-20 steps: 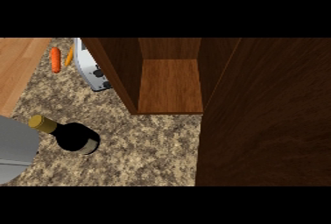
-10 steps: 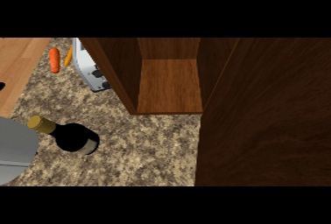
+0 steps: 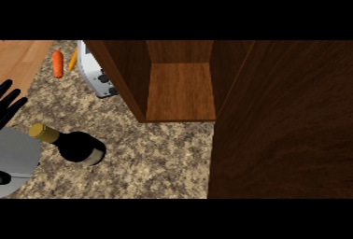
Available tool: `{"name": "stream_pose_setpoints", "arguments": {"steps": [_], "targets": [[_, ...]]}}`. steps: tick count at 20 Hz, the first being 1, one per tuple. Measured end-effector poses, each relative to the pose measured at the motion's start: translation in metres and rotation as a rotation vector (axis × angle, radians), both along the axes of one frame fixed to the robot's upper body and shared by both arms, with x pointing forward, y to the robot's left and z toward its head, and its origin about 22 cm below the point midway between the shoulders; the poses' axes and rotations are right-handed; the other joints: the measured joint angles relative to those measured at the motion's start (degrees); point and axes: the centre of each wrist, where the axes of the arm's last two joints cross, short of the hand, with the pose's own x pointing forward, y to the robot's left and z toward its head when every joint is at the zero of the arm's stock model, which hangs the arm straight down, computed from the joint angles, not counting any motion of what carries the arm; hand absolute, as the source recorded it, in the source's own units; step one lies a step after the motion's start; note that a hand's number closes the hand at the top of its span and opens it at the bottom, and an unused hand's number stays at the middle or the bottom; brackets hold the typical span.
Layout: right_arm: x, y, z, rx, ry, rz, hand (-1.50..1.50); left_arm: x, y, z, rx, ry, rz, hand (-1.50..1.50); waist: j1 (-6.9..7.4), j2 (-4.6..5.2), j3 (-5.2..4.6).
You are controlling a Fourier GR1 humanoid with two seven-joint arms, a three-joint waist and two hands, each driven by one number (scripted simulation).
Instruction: Pick up the wine, place it into the cabinet and close the cabinet
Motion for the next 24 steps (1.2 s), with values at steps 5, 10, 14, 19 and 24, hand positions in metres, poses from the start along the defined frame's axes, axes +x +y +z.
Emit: {"name": "stream_pose_setpoints", "arguments": {"steps": [5, 10, 14, 19, 24], "targets": [[-0.002, 0.0, -0.002, -0.002, 0.002, 0.003, -1.5, 0.011, -0.002, -0.024, 0.016, 0.017, -0.004, -1.5, -0.18, -0.01, 0.02], [-0.002, 0.001, -0.002, 0.001, 0.0, 0.005, -1.5, 0.019, 0.001, -0.05, 0.033, 0.039, 0.016, -1.5, -0.27, 0.03, 0.0], [-0.001, 0.002, -0.001, 0.006, -0.011, 0.011, -1.5, 0.027, 0.004, -0.075, 0.041, 0.058, 0.029, -1.5, -0.39, 0.09, -0.02], [-0.001, 0.001, -0.001, -0.012, -0.011, 0.007, -1.5, 0.037, 0.008, -0.093, 0.048, 0.081, 0.028, -1.5, -0.34, 0.08, -0.02], [0.0, 0.0, 0.0, -0.023, -0.01, 0.004, -1.5, 0.039, 0.01, -0.119, 0.049, 0.106, 0.017, -1.5, -0.41, 0.12, -0.03]]}}
